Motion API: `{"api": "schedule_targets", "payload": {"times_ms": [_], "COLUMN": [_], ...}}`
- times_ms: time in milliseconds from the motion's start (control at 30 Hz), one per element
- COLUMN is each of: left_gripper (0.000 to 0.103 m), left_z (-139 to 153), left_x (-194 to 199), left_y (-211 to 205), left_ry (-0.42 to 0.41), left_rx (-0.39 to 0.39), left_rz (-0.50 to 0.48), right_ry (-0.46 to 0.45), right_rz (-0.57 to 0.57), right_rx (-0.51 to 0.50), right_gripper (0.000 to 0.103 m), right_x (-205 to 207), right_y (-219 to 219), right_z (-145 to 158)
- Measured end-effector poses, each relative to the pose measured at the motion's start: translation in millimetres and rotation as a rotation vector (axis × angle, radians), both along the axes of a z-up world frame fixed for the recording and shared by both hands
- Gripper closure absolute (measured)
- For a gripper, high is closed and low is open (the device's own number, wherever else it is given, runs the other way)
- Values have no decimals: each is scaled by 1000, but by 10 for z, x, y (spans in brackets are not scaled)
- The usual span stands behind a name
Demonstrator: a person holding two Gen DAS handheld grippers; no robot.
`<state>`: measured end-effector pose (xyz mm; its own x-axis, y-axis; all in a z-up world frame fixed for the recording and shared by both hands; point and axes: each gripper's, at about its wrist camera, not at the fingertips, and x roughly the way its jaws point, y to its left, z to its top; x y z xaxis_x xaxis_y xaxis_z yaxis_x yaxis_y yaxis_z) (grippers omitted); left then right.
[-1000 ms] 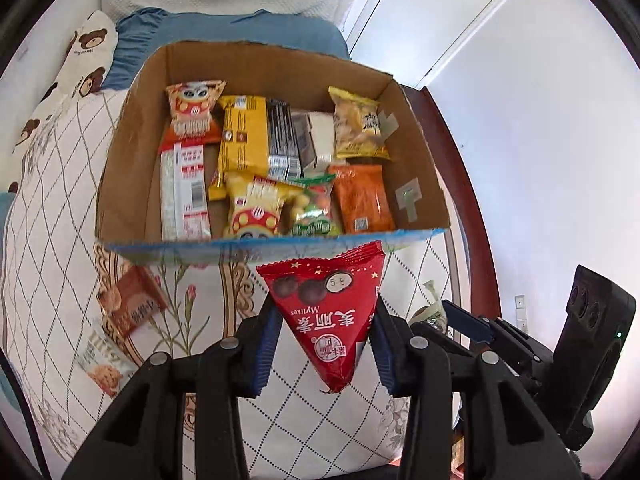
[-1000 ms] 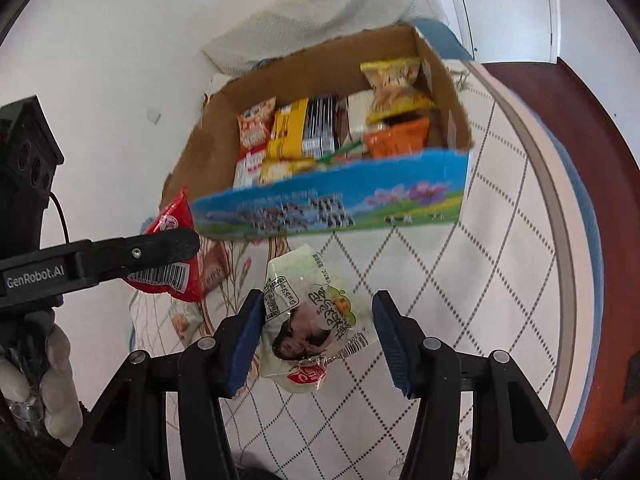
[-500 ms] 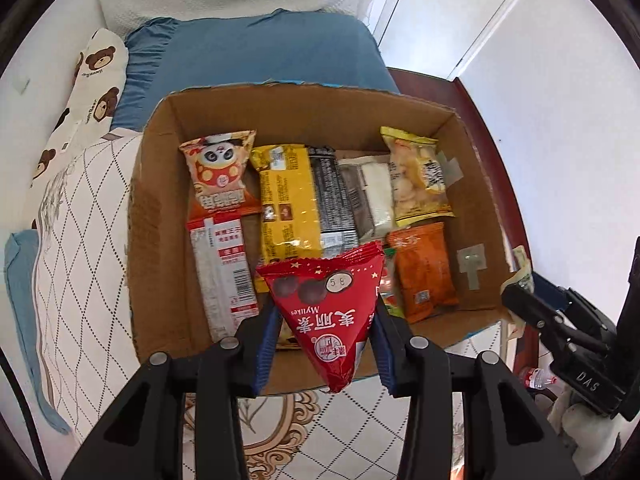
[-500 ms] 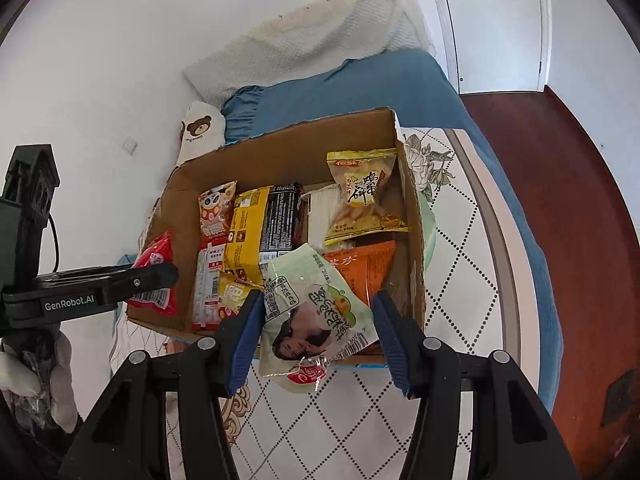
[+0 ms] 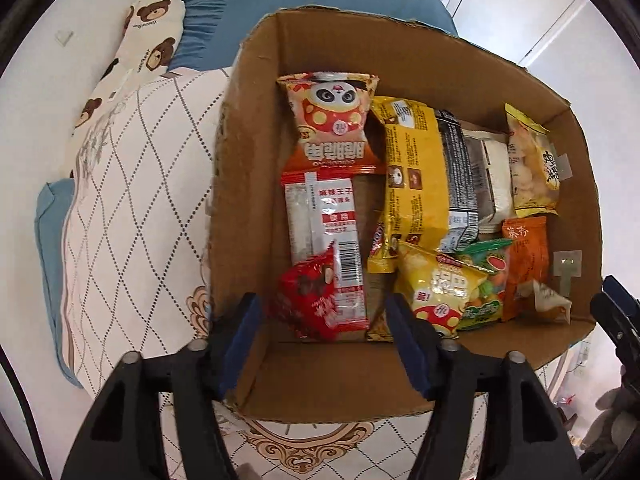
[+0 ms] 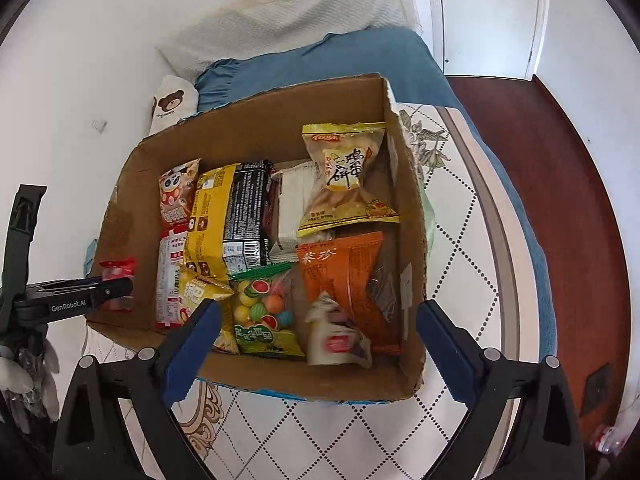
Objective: Organize snacks
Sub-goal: 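Open both tools and pull them back from the box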
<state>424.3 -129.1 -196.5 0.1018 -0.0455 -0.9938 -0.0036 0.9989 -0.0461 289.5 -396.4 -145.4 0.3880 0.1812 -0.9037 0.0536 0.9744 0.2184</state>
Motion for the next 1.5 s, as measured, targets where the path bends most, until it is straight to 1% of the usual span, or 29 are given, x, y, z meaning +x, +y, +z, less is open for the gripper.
{"api": "schedule_targets", "payload": {"times_ms": [33, 67, 133, 200, 433, 567, 767, 933, 1233, 1333, 1500], "left_gripper": [20, 19, 19, 19, 19, 19, 19, 19, 19, 19, 19], "left_z": [11, 26, 59, 76, 141, 251, 474, 737, 1232, 1346, 1431], "left_x": [-9, -19, -55, -96, -294, -458, -745, -1000, -1447, -1569, -1701], "left_y": [-27, -62, -117, -143, -134, -174, -252, -333, -502, -556, -592], "left_ry": [-7, -20, -40, -49, -109, -159, -252, -342, -475, -509, -532], "left_rx": [3, 10, 26, 17, -7, -1, -1, 15, -3, -7, -29], "left_rz": [-3, -11, -21, -22, 29, 33, 33, 17, -16, -25, -26], "right_ry": [6, 5, 1, 4, 3, -14, -72, -128, -243, -278, -319], "right_rz": [-6, -9, -6, -10, 0, 16, 23, 21, 8, -4, -22], "right_rx": [-20, -43, -60, -67, -80, -106, -123, -148, -168, -171, -160], "right_gripper": [3, 3, 3, 3, 3, 3, 3, 3, 3, 3, 3], "right_x": [9, 16, 19, 6, -82, -140, -330, -569, -1034, -1178, -1353], "right_y": [12, 29, 53, 64, 171, 261, 338, 360, 352, 339, 299], "right_z": [3, 11, 27, 43, 56, 101, 262, 435, 832, 963, 1116]}}
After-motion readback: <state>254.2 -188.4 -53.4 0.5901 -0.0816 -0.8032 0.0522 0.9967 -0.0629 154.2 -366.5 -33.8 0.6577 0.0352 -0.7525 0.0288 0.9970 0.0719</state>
